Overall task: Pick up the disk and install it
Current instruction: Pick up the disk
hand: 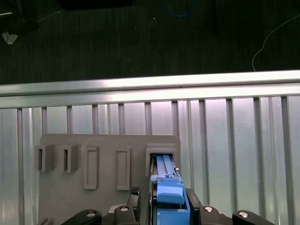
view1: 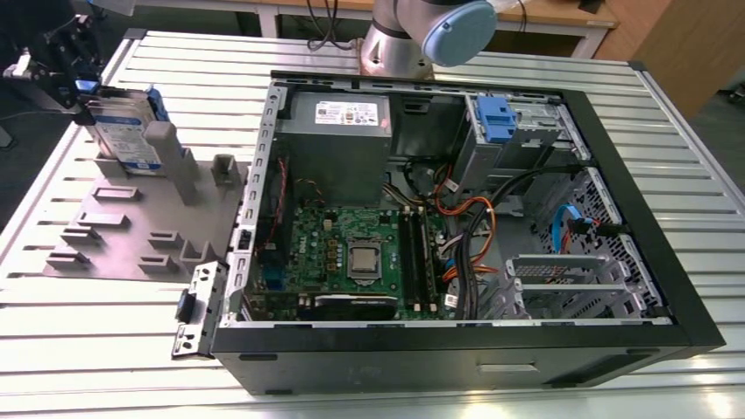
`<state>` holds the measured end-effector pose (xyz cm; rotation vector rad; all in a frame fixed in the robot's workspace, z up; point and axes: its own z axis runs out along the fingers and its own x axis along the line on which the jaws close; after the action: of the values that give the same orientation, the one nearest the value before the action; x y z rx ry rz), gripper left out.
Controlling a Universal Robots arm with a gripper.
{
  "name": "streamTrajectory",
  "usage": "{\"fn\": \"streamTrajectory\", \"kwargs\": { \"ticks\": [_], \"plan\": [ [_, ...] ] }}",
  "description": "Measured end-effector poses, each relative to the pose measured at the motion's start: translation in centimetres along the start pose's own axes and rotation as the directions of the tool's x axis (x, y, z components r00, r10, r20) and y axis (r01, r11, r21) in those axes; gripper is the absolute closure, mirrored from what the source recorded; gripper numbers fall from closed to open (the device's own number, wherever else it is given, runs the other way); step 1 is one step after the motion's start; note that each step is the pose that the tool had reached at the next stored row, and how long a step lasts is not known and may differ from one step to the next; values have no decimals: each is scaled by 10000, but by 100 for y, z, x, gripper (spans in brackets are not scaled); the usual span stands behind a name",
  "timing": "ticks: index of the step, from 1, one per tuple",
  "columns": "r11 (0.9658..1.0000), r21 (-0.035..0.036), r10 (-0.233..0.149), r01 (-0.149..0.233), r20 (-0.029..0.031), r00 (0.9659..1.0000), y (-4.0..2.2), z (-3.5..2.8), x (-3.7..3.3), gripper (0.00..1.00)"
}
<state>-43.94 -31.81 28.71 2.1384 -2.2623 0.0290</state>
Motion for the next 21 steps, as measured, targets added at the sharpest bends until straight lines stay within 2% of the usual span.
{"fn": "streamTrajectory", "kwargs": {
  "ticks": [2, 3, 8, 21],
  "plan": [
    [10000, -1, 0, 0, 0, 10000, 0, 0, 0, 52],
    [10000, -1, 0, 0, 0, 10000, 0, 0, 0, 60],
    [10000, -1, 0, 0, 0, 10000, 0, 0, 0, 63],
    [10000, -1, -1, 1, -1, 10000, 0, 1, 0, 62]
  ]
}}
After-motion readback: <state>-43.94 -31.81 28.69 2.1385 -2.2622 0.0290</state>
